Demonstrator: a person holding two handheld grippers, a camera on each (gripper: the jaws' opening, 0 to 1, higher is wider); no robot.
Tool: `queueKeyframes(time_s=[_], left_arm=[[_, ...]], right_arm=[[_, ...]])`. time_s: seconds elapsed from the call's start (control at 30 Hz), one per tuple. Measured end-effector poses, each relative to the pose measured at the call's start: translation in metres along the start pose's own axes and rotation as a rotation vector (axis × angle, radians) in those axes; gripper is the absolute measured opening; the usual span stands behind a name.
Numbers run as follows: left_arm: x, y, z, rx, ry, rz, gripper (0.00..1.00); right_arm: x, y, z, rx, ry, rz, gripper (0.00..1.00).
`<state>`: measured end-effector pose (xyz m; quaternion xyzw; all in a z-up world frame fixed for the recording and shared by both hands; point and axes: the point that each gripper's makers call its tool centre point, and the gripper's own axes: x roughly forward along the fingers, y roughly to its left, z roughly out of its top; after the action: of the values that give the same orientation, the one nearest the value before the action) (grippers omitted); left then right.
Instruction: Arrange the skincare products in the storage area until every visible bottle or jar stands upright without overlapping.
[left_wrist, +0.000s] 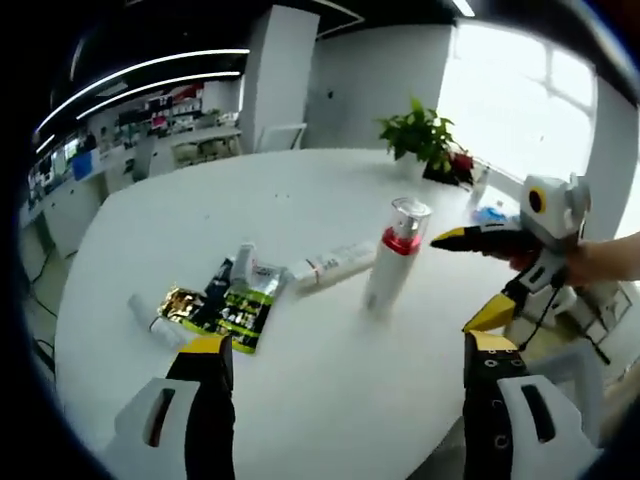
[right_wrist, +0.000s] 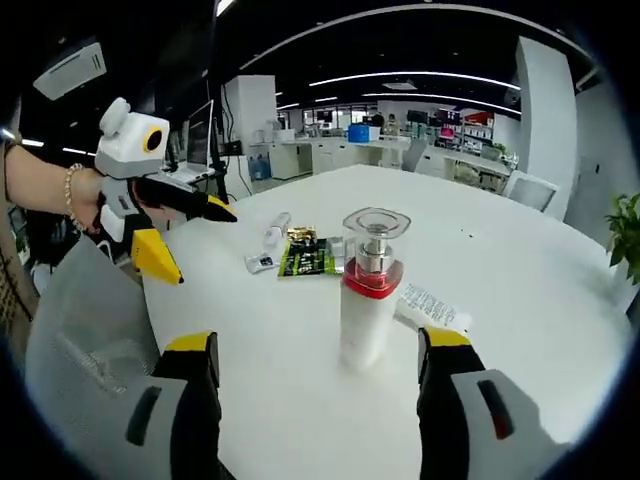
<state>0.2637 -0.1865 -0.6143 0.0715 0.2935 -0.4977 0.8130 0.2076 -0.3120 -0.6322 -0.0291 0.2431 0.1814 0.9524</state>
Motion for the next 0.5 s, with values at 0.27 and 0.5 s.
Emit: queueKeyframes(time_s=[0.27,0.5], left_arm=[[-0.036,0.02,-0.023,-0.076,-0.016,0.069,0.97],[-0.065,0.024,-0.047,-0.095,-0.01,0.094,0.97]], right_arm=[[-0.013,0.022,0.005,0.068,-0.032,-0.028,0.85],[-0.027,0.047,0.007,0.105,-0.063,-0.06,0.89]])
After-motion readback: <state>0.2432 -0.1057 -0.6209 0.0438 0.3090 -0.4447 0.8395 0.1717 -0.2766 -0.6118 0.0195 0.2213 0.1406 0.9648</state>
